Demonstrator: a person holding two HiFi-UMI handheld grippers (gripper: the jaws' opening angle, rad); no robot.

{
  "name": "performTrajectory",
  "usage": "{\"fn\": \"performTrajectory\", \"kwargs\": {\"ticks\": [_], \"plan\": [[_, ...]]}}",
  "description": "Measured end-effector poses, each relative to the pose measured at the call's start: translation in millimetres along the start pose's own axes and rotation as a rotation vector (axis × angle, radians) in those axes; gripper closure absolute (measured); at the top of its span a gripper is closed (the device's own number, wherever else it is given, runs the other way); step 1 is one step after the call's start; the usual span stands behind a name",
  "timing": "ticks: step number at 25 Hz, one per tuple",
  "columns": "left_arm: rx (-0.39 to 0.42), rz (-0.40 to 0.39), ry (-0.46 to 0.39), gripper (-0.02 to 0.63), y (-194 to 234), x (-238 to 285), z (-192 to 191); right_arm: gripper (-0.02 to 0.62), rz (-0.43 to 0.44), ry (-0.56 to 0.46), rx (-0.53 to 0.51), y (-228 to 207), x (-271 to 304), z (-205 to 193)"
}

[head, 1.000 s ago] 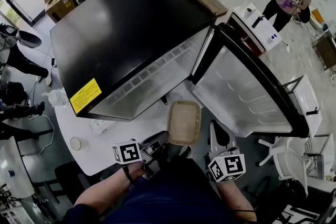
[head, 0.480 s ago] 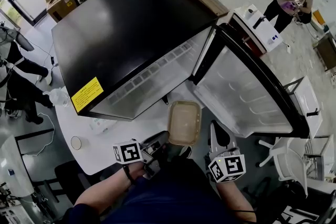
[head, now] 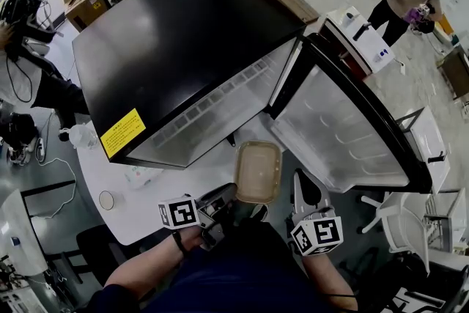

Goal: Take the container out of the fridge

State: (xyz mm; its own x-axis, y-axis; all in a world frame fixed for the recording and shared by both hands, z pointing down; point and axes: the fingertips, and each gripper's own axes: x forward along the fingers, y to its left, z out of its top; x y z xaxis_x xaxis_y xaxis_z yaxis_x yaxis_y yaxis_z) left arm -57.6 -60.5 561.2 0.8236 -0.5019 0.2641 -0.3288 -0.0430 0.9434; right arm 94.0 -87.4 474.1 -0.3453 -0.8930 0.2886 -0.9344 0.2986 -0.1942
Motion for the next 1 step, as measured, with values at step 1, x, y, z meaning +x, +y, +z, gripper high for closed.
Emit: {"fn": "performTrajectory", "kwargs": {"ticks": [1], "plan": [[-0.001, 0.0, 0.0, 0.554, -0.2, 0.0, 0.1, 0.589, 0.0, 0.0, 0.0, 0.3, 0.1, 0.3]]}}
